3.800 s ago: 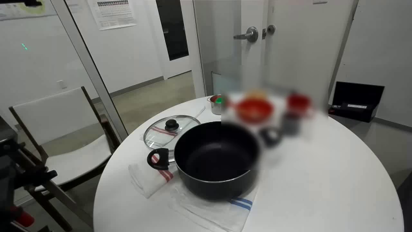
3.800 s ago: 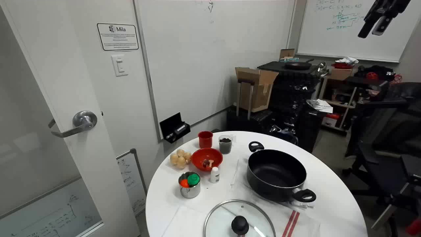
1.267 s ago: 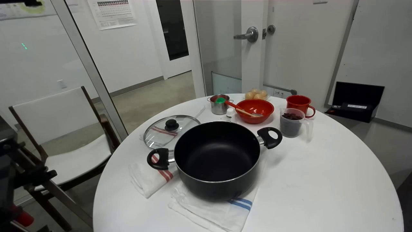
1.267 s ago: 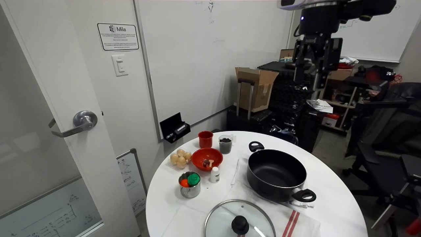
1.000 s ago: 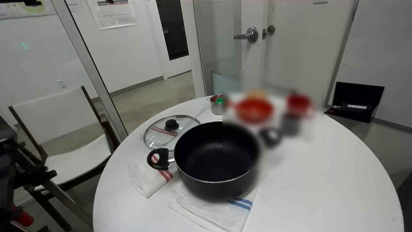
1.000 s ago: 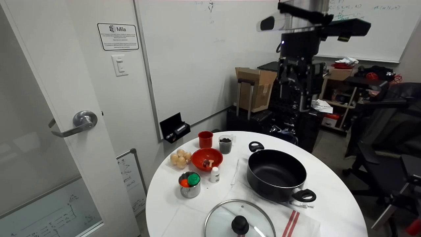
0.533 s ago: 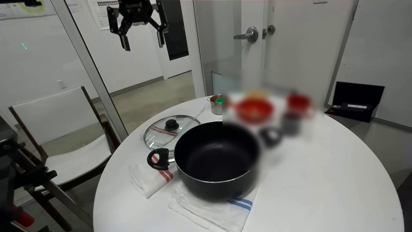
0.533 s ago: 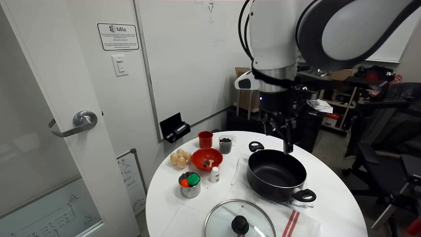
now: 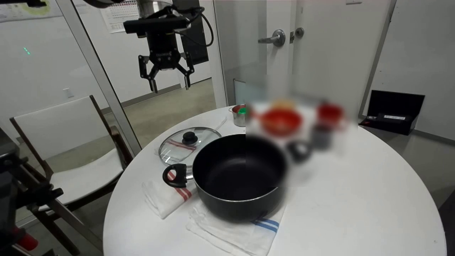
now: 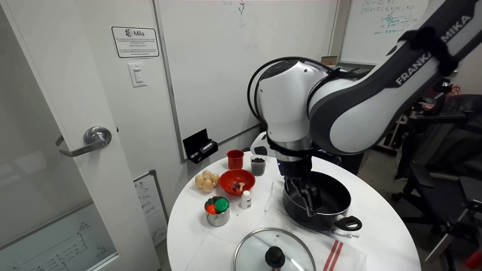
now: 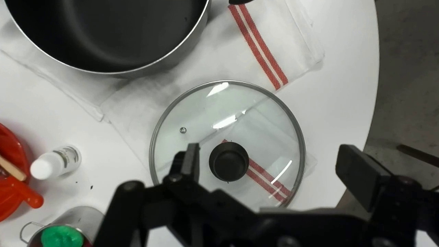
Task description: Put the lid on the pot
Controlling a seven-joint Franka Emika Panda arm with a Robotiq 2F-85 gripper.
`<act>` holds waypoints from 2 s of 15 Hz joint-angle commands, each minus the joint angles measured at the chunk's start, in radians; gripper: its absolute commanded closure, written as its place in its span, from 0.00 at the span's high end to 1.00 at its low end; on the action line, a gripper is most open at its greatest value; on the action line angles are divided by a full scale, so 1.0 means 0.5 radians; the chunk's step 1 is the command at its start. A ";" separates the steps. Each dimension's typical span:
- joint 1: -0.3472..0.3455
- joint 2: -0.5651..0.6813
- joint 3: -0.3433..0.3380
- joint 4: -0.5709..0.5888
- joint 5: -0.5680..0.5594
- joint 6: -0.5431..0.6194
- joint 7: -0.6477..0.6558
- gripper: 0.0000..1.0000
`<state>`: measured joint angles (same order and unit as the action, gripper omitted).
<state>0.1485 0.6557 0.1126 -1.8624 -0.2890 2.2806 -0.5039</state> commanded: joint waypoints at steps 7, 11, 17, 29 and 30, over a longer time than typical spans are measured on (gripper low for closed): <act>0.103 0.716 -0.036 0.684 -0.173 -0.064 0.035 1.00; 0.173 0.954 -0.057 0.944 -0.210 -0.111 0.030 1.00; 0.224 1.212 -0.072 1.240 -0.208 -0.251 -0.010 1.00; 0.240 1.430 -0.043 1.562 -0.177 -0.461 -0.083 1.00; 0.243 1.445 -0.043 1.581 -0.176 -0.469 -0.086 1.00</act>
<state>0.2617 1.3310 0.0880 -1.1487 -0.3749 2.0910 -0.5183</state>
